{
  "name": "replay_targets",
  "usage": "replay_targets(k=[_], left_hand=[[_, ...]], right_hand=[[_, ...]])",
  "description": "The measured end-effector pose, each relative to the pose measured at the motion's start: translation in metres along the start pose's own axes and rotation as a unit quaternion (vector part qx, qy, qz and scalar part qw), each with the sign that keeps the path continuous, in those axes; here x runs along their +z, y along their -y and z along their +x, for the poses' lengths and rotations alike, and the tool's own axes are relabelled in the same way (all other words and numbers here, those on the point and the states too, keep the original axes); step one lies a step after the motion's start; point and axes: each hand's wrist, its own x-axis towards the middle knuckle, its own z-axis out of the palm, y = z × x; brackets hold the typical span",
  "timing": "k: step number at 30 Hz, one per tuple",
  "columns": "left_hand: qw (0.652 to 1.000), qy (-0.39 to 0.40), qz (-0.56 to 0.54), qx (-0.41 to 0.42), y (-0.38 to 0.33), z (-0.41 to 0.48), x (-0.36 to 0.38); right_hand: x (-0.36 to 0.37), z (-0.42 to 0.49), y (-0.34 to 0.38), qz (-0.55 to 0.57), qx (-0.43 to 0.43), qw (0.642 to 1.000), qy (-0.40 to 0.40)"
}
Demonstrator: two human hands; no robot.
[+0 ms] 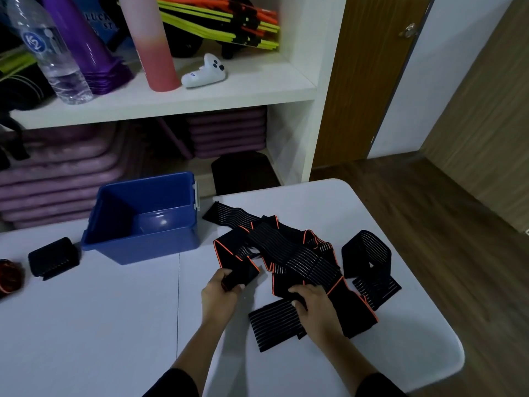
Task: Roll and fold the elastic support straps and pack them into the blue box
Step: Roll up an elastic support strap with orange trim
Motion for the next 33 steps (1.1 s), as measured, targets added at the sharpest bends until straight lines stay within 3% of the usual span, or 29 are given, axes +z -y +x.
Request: replay_targets(k=[10, 16, 21, 26, 28, 30, 33], left_hand=[[0.998, -0.005, -0.024, 0.061, -0.024, 0.0, -0.011], [0.998, 0.013, -0.038, 0.056, -0.019, -0.004, -0.014], [0.998, 0.039, -0.038, 0.038, -0.004, -0.01, -0.015], [0.998, 0.043, -0.036, 0.009, 0.006, -0.013, -0.013], [0.998, 0.045, -0.032, 0.008, 0.009, -0.014, -0.012], [0.999, 0.045, -0.026, 0.013, 0.011, -0.014, -0.01], [0.998, 0.045, -0.035, 0.018, 0.01, -0.016, -0.007]], right_hand=[[-0.067, 0.039, 0.029, 0.177, -0.023, 0.983, -0.05], [-0.061, 0.037, 0.012, 0.236, 0.055, 0.97, 0.024], [-0.039, 0.018, -0.011, 0.187, 0.121, 0.972, 0.081], [-0.028, -0.01, 0.004, 0.145, 0.056, 0.968, 0.195], [-0.023, -0.015, 0.003, 0.135, 0.039, 0.978, 0.151], [-0.023, -0.012, -0.003, 0.11, 0.047, 0.992, 0.045], [-0.028, -0.002, -0.015, -0.002, 0.072, 0.996, -0.056]])
